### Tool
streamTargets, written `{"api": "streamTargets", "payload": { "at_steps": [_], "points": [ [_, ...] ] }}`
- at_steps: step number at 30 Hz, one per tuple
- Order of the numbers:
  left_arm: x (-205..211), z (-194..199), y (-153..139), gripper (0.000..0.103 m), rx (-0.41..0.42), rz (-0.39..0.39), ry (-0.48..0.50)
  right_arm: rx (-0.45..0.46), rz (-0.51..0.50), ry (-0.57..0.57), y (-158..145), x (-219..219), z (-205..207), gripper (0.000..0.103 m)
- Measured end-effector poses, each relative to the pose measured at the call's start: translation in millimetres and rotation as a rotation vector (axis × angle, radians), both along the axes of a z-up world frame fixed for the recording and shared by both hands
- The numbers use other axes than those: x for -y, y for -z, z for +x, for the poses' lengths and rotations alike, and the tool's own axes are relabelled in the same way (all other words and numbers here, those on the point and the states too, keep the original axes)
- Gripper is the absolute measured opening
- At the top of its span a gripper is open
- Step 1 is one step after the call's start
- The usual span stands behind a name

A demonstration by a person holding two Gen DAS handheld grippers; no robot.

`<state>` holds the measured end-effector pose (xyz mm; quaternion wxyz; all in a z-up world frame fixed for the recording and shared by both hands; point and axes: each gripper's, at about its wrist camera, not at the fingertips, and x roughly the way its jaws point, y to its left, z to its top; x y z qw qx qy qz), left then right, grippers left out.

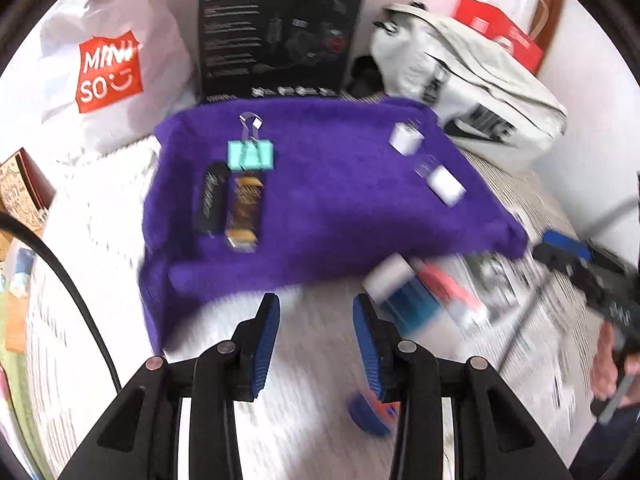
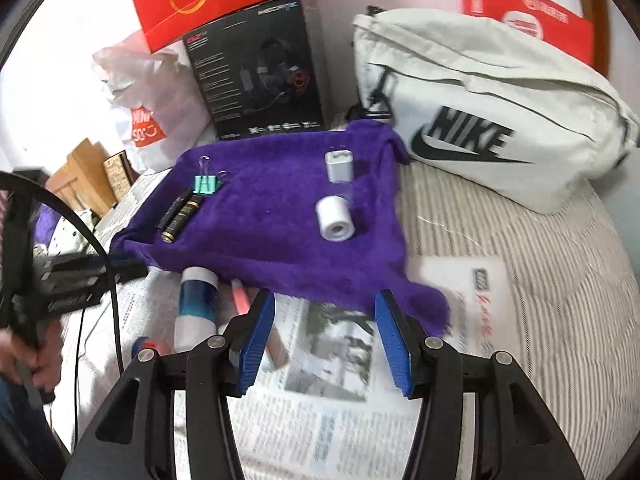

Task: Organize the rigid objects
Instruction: 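Move the left tool to the Vaseline jar while the right tool moves toward the pink tube, then grasp the Vaseline jar with the left tool while the right tool grasps the pink tube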

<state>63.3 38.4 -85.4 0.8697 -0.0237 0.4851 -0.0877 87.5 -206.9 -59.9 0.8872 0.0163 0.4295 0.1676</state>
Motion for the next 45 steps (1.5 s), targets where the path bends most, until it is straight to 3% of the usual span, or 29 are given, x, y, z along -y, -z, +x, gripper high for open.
{"api": "streamTargets", "payload": {
  "at_steps": [5, 9, 18, 28, 30, 32, 36, 41, 42, 45],
  "points": [
    [18.6, -29.2, 11.4, 0.041, -0.028, 0.016, 0.038, 0.009, -0.005, 0.036, -4.1, 14.3, -11.2, 0.052],
    [28.1, -38.0, 18.9, 0.041, -0.055, -0.014, 0.051, 0.015, -0.002, 0.044, -5.0, 18.6, -19.6, 0.052],
    [33.4, -45.7, 36.4, 0.043, -0.086, 0.107, 0.040, 0.004, -0.022, -0.003, 5.2, 5.7, -33.9, 0.052],
    [21.3, -40.7, 34.3, 0.043, -0.075, 0.082, 0.021, -0.041, -0.028, -0.051, 16.8, -6.3, -33.9, 0.052],
    [23.4, -37.2, 34.9, 0.036, -0.068, 0.087, 0.032, -0.067, -0.029, -0.072, 19.0, -8.4, -34.7, 0.052],
    [26.0, -33.9, 34.4, 0.035, -0.081, 0.104, 0.050, -0.088, -0.039, -0.089, 19.1, -10.5, -35.8, 0.052],
    [24.9, -28.7, 30.7, 0.035, -0.110, 0.100, 0.061, -0.077, -0.079, -0.111, 11.7, -15.9, -38.9, 0.052],
    [20.7, -30.1, 21.6, 0.035, -0.127, 0.085, 0.076, -0.034, -0.045, -0.148, 7.0, -23.0, -35.2, 0.052],
    [18.6, -30.4, 20.2, 0.035, -0.131, 0.076, 0.070, -0.012, -0.058, -0.162, 10.0, -27.4, -31.9, 0.050],
    [13.5, -31.6, 18.0, 0.035, -0.134, 0.062, 0.066, -0.009, -0.107, -0.209, 21.3, -41.4, -15.1, 0.029]
  ]
}}
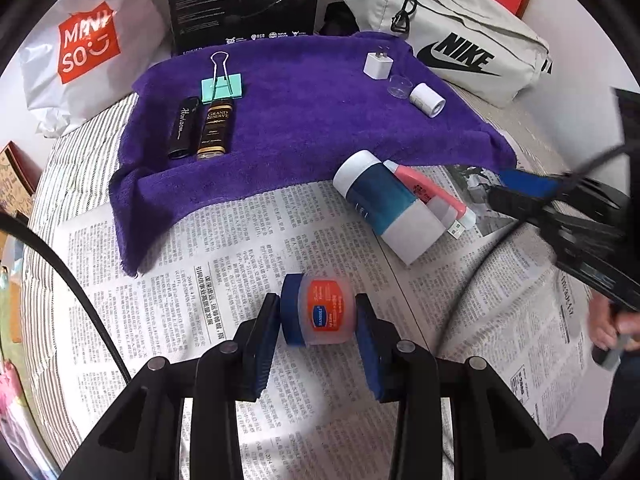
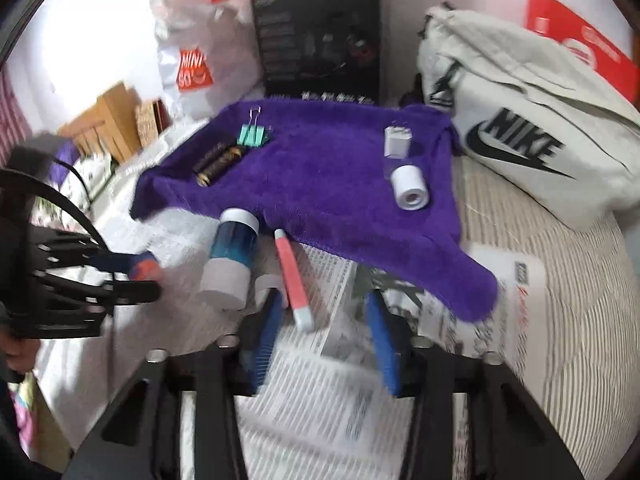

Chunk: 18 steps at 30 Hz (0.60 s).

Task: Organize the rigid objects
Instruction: 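Grasp the Vaseline jar with the left tool while the right tool grasps the pink tube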

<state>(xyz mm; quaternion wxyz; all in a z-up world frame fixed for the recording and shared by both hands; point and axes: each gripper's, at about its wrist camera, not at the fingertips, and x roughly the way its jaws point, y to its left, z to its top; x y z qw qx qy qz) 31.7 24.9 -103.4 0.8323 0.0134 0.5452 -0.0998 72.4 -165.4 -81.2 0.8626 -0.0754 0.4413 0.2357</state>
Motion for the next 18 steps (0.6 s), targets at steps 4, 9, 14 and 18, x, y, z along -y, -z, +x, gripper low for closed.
{"api": "streamTargets", "payload": {
  "at_steps": [4, 9, 14, 18],
  "points": [
    [-10.6, 1.2, 0.5, 0.035, -0.004, -0.012, -0.031, 0.004, -0.010, -0.055, 6.0, -12.6, 18.9, 0.020],
    [-26.2, 2.5, 2.5, 0.035, -0.013, -0.048, -0.067, 0.004, -0.022, -0.127, 8.4, -24.1, 23.6, 0.020],
    [-36.1, 4.7, 4.5, 0.035, -0.019, -0.060, -0.090, -0.028, -0.054, -0.148, 21.7, -33.5, 23.7, 0.019],
    [-37.0, 4.7, 2.7, 0.035, -0.018, -0.066, -0.087, -0.031, -0.061, -0.170, 24.9, -37.2, 22.2, 0.019]
  ]
}}
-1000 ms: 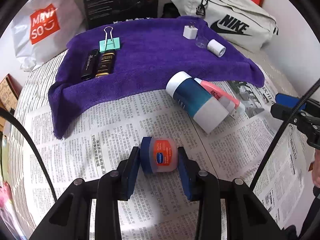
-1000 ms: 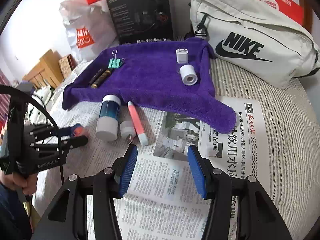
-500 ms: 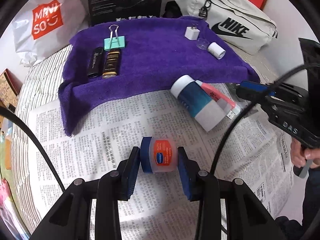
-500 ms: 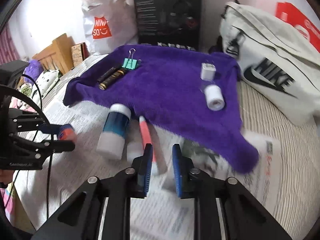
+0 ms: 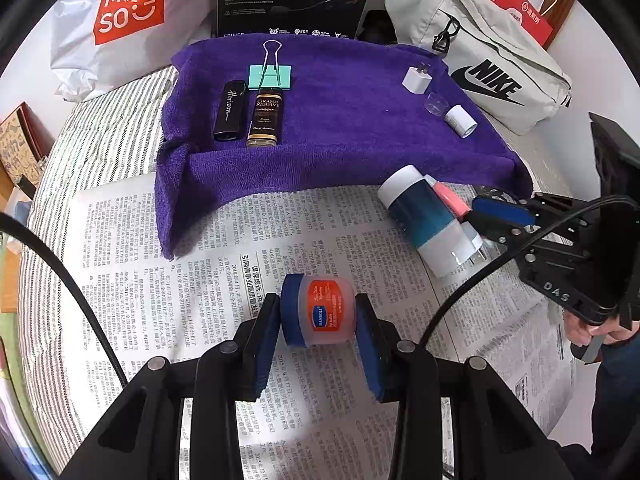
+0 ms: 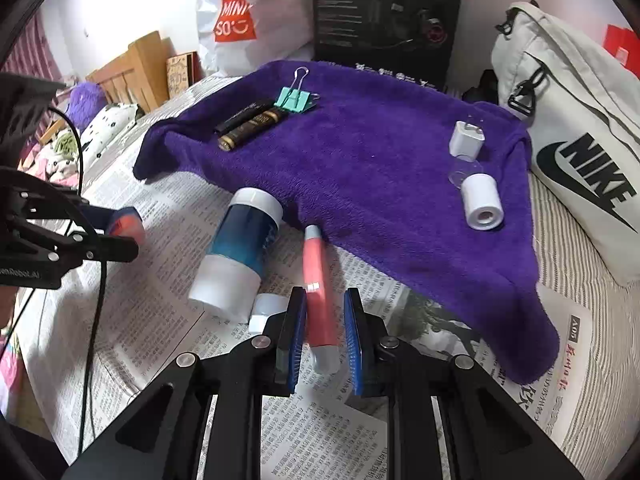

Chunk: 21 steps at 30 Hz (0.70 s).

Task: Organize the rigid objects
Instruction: 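Grasp the Vaseline jar with the left tool while the right tool grasps the pink tube, then lift the jar with the left tool while the right tool carries the pink tube toward the towel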

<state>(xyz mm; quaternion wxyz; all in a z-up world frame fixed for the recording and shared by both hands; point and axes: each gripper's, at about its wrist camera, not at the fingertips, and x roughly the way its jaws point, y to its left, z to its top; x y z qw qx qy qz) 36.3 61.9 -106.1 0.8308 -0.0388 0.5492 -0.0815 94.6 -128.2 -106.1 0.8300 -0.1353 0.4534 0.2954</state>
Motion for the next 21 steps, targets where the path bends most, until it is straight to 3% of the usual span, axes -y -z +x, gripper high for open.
{"api": "streamTargets", "payload": {
  "at_steps": [11, 21],
  "points": [
    [-4.6, 3.4, 6.5, 0.035, -0.014, -0.016, -0.021, 0.023, -0.040, -0.014, 8.1, -6.5, -4.6, 0.016],
    [-0.3, 8.5, 13.3, 0.035, -0.010, -0.013, -0.033, 0.079, -0.103, 0.173, -7.5, 51.0, -27.6, 0.016]
  ]
}}
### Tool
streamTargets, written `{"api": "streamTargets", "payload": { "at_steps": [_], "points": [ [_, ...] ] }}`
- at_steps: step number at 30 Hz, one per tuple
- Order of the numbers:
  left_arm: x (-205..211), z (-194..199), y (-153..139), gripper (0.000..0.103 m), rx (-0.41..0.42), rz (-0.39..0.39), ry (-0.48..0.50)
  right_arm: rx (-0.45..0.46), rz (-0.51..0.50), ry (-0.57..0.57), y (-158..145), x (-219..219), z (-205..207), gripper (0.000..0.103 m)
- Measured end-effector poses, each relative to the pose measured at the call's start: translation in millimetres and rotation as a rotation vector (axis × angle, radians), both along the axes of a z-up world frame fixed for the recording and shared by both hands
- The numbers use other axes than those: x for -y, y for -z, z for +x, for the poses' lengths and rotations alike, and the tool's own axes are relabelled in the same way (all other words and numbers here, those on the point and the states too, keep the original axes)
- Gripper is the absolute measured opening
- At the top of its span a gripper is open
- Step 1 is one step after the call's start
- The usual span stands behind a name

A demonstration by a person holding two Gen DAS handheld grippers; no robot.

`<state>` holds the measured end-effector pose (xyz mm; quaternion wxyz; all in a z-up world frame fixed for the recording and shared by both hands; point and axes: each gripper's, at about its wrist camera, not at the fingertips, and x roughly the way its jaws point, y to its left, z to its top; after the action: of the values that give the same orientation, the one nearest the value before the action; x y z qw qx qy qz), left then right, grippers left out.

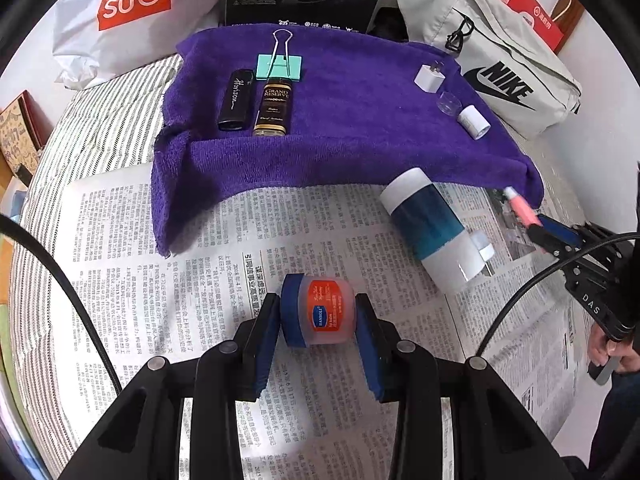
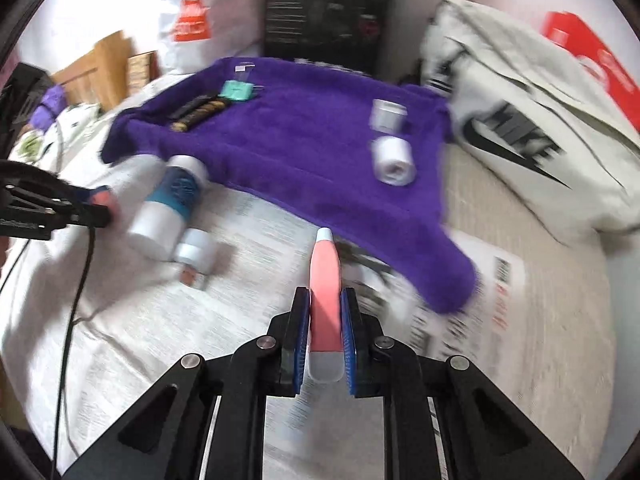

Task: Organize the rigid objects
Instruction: 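Lift the jar with the left tool while the right tool carries the pink tube toward the towel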

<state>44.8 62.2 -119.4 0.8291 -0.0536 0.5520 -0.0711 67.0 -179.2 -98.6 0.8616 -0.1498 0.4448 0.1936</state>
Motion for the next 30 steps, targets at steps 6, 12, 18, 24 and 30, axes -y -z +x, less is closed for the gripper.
{"api": "streamTargets", "payload": {
  "at_steps": [6, 12, 18, 24, 30],
  "points": [
    [0.9, 3.9, 3.1, 0.035, 0.014, 0.006, -0.002, -0.051, 0.030, 0.090, 17.2, 17.0, 1.5, 0.016],
    [4.3, 6.3, 4.4, 0.035, 0.017, 0.024, 0.004, -0.018, 0.038, 0.074, 19.1, 15.6, -0.8, 0.017],
    [5.1, 5.3, 5.3, 0.035, 0.027, 0.030, 0.009, 0.002, 0.063, 0.057, 20.5, 16.3, 2.2, 0.017],
    [6.7, 6.2, 6.1, 0.035, 0.049, 0.038, 0.019, -0.001, 0.071, 0.059, 20.5, 16.5, 6.3, 0.016],
    [6.7, 6.4, 5.5, 0.035, 0.072, 0.045, 0.013, 0.039, 0.021, 0.049, 21.4, 9.7, 1.1, 0.016]
  ]
}}
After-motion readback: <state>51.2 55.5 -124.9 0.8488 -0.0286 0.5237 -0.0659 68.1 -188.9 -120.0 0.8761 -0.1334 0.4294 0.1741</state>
